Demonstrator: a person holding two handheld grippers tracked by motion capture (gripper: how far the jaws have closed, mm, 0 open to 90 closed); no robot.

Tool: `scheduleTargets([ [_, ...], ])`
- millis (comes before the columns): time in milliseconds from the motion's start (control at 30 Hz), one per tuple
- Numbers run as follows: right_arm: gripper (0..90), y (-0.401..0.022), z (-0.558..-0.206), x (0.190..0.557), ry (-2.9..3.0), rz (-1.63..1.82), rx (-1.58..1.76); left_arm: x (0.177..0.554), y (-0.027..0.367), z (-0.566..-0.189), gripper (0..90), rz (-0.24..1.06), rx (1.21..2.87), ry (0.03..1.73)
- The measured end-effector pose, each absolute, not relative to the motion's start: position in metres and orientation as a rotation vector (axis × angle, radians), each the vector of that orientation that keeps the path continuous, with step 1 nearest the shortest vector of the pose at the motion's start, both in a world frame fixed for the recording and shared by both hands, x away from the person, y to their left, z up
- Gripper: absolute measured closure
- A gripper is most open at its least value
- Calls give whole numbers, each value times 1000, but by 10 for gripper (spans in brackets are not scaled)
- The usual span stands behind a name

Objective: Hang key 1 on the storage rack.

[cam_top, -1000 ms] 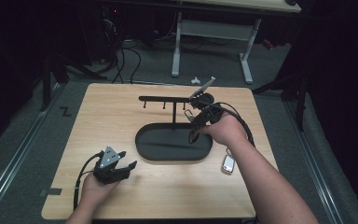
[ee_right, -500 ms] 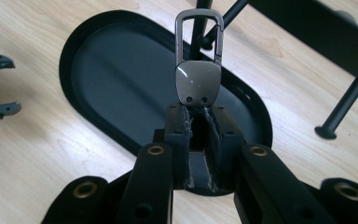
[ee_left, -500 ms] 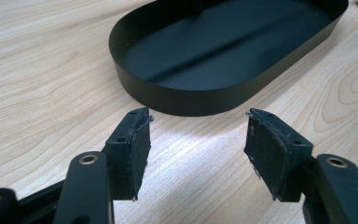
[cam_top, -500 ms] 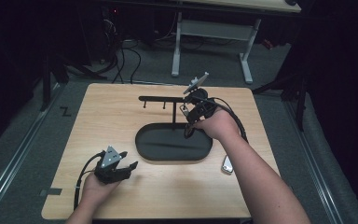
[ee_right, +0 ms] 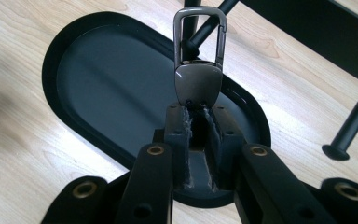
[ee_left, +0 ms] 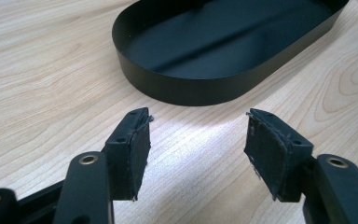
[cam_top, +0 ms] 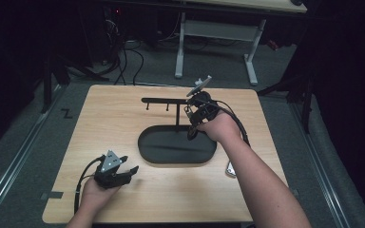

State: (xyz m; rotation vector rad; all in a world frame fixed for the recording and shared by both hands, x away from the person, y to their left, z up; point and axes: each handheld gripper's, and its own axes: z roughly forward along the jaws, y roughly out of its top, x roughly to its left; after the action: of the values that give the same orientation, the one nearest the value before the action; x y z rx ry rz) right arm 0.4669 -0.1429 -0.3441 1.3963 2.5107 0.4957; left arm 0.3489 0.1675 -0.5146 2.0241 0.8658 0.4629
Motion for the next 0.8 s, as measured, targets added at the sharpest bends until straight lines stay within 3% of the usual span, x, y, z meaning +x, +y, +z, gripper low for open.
scheduleTargets([
  [800,731,-145,-353,470,2500,501,1424,348,166,-515,403,456,2044,849],
])
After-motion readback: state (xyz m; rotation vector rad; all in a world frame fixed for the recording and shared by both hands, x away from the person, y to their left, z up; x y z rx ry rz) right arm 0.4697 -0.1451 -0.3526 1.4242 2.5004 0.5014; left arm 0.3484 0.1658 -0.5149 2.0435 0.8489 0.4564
